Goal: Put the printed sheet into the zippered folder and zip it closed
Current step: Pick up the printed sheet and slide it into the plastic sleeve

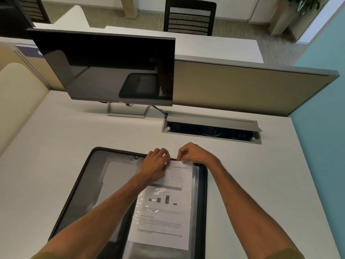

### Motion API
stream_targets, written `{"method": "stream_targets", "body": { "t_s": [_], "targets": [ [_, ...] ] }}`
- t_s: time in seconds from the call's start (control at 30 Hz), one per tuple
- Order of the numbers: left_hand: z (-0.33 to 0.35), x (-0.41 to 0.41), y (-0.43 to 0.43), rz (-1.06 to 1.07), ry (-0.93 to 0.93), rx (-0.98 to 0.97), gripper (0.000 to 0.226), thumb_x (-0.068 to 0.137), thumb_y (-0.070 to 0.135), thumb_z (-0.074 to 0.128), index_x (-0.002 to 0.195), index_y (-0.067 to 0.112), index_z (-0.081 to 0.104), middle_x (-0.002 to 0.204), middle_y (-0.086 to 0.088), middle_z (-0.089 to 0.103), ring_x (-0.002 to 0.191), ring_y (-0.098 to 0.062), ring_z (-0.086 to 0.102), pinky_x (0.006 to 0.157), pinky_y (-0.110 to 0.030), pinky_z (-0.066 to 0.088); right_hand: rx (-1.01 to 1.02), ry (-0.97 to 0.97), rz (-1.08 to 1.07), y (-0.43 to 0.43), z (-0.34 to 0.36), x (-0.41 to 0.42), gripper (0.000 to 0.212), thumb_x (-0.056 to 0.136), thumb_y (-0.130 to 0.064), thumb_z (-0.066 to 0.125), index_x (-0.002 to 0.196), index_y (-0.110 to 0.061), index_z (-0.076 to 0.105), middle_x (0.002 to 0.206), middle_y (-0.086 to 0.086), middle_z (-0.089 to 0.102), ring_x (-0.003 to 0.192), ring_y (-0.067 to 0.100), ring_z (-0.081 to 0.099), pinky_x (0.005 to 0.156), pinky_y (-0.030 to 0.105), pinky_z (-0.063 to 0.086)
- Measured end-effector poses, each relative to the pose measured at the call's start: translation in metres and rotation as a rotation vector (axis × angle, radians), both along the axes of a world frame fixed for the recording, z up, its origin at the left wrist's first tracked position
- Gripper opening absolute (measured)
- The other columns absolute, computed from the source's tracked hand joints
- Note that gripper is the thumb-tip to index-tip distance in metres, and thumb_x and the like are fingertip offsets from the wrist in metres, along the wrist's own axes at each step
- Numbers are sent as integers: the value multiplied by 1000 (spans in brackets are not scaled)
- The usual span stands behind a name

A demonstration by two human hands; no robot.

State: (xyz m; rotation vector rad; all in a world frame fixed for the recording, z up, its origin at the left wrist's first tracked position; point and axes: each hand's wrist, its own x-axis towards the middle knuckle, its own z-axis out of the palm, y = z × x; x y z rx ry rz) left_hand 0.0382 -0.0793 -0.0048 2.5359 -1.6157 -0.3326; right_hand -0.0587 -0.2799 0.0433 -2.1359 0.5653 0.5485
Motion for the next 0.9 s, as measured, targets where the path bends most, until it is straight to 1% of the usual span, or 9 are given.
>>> {"method": "stream_targets", "body": {
  "t_s": [0.1,0.17,0.27,0.33,0.43,0.53,0.6,0.7,0.9],
  "targets": [
    [0,0,-1,1,4,4,20,106,32,60,125,26,64,136,4,61,127,-18,54,108,-34,46,-9,41,39,5,0,0,21,90,-3,69,104,-10,83,112,9,78,109,27,70,101,43,59],
    [0,-1,-1,-1,-15,0,20,106,31,59,125,26,63,132,5,61,123,-18,54,105,-34,46,-17,76,34,11,-1,1,17,93,-12,69,103,-12,83,110,8,79,105,25,70,98,40,57],
    [1,-2,0,-6,-43,17,18,107,28,55,123,25,63,126,5,63,120,-19,54,103,-35,45,-92,108,61,23,-6,0,20,93,-30,72,101,-15,81,105,6,77,98,20,66,100,44,49],
    [1,-3,0,6,-45,28,18,107,28,53,122,24,62,123,5,65,119,-20,54,102,-36,45,-188,92,104,31,-10,-3,26,90,-39,78,103,-17,78,108,2,76,103,19,64,104,44,42],
    [2,-5,0,17,-44,38,19,108,29,52,124,23,62,125,4,66,122,-21,55,103,-37,45,-265,45,109,40,-14,-5,30,87,-35,83,111,-18,75,115,4,72,117,23,57,110,48,39],
    [5,-5,-1,21,-44,61,22,109,29,52,128,23,62,128,3,66,125,-22,54,105,-38,44,-271,18,98,48,-14,-2,32,89,-25,82,118,-16,77,121,5,73,123,25,56,116,52,35],
    [7,-3,-1,23,-42,82,23,109,30,53,129,23,62,130,3,67,126,-22,54,107,-39,44,-273,10,84,50,-14,0,28,91,-21,80,118,-15,78,120,4,76,122,25,60,118,52,34],
    [10,-3,-2,29,-30,107,23,108,30,55,129,23,62,131,2,67,128,-23,55,109,-40,45,-281,-18,60,52,-14,-2,20,94,-18,77,114,-15,79,116,4,77,117,25,64,115,51,36],
    [15,-8,-3,61,-8,135,25,105,22,61,129,20,63,132,0,65,128,-24,55,109,-40,46,-289,-18,55,56,-12,-7,15,97,-15,66,112,-13,66,112,7,71,111,27,60,111,50,39]
  ]
}}
